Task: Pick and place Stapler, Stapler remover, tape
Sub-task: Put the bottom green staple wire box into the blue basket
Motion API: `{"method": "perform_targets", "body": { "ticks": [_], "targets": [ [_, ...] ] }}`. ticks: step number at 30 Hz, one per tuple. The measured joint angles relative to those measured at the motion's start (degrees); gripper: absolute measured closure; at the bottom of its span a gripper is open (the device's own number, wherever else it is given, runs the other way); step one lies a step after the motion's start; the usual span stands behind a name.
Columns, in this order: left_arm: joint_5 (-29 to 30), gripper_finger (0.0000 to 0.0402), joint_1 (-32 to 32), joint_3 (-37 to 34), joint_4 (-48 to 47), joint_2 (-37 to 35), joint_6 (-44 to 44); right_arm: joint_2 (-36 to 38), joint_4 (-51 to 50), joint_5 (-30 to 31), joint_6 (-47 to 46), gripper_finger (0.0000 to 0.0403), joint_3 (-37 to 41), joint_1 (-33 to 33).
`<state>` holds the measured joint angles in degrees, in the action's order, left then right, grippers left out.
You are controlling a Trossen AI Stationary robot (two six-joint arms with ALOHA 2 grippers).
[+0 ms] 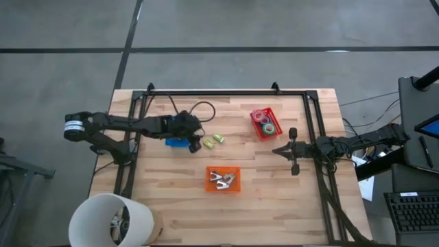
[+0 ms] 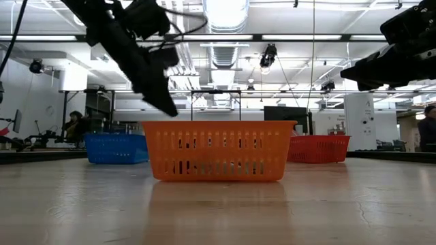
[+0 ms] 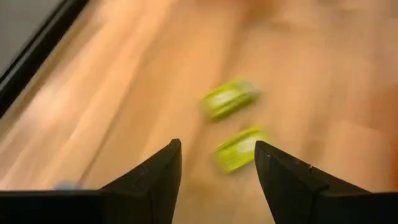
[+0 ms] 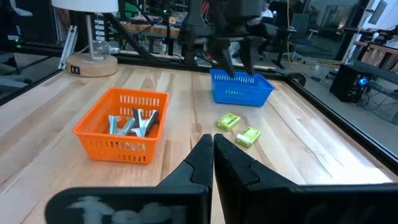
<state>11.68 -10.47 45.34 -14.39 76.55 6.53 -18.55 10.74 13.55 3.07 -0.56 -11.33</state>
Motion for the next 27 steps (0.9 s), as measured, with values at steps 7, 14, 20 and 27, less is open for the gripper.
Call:
{"method": "perform_targets", "body": {
  "ticks": [7, 14, 20, 27],
  "targets": [
    [-4.36, 0.0197, 0.56, -0.26, 4.39, 1.61, -13.15, 0.00, 0.00, 0.00, 0.09, 0.0394, 0.00, 0.00],
    [-7.64, 0.0197, 0.56, 0.50, 4.38, 7.86, -17.83, 0.00, 0.00, 0.01, 0.11, 0.0394, 0.00, 0.00],
    [-7.30, 0.0197, 0.53, 3.82, 4.27, 14.19, -20.08, 0.00, 0.00, 0.01, 0.13, 0.0394, 0.00, 0.00],
    [-6.79, 0.0199, 0.45, 9.08, -0.60, 19.89, -24.55, 0.00, -0.02, 0.01, 0.11, 0.0394, 0.00, 0.02]
  ]
}}
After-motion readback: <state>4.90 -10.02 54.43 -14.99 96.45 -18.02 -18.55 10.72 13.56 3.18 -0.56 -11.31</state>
